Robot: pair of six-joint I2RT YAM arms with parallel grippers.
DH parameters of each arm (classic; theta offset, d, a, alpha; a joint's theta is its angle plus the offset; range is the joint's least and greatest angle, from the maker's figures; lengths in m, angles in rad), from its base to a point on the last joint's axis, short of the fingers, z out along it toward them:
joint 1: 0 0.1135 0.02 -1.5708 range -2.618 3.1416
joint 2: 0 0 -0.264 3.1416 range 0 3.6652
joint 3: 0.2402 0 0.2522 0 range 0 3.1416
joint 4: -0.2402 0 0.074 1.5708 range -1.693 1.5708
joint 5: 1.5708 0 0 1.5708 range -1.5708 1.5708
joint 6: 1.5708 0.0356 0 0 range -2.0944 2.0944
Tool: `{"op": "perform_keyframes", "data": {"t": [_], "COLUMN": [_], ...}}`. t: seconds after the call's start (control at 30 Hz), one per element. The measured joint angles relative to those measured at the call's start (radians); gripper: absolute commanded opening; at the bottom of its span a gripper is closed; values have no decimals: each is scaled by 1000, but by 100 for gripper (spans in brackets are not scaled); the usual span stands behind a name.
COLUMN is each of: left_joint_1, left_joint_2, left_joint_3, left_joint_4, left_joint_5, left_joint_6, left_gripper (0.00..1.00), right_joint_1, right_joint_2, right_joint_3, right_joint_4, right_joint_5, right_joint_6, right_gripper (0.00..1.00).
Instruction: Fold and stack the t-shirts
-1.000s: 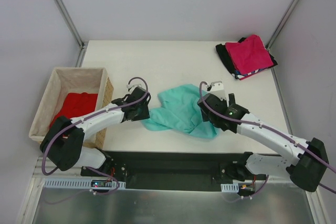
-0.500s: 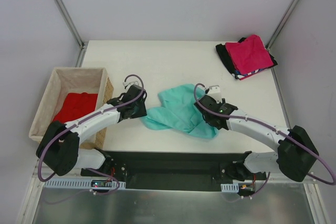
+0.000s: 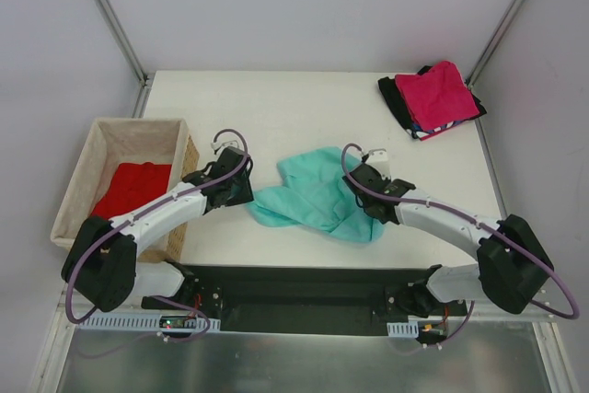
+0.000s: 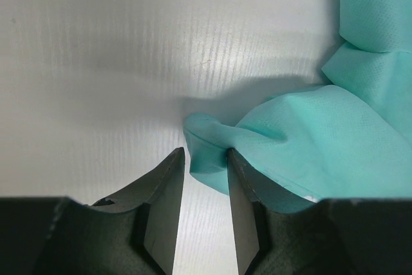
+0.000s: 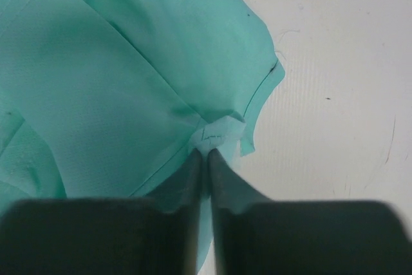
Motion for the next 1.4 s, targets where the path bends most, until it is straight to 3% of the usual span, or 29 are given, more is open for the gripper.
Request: {"op": "perform_keyframes", "data": {"t": [0.13,0.23,0.27,0.3,0.43,0.6,0.77,1.0,1.23,1.4], "left_joint_1": [11,17,17,17,17,17,17,17,17,17], "left_joint_2": [-8,-22,-31,-42,-124,-251,-324,-365,-385,-386], "left_joint_3": [-8,-12,-11,-11,40,225,435,649,856,1006], "left_joint_4": [-1,-14,-22,-30,-108,-179,-224,-271,-346,-381], "left_joint_5": [0,0,-1,-2,-12,-28,-30,-8,21,27], "left_joint_6": [1,5,7,10,36,99,181,297,388,426], "left_gripper": [29,12,2,0,0,0,0,0,0,0], "right_joint_1": [-8,-8,-8,-7,14,79,153,309,565,660], "right_joint_2": [3,2,-3,-12,-84,-185,-237,-262,-267,-257], "right_joint_3": [-17,-19,-18,-16,59,300,534,723,858,891], "right_joint_4": [10,11,8,0,-83,-174,-198,-176,25,227], "right_joint_5": [-11,-16,-16,-16,10,97,189,296,497,600], "right_joint_6": [2,2,1,-1,-24,-89,-216,-453,-811,-1061], "right_gripper": [1,1,1,1,1,1,1,1,1,1]}}
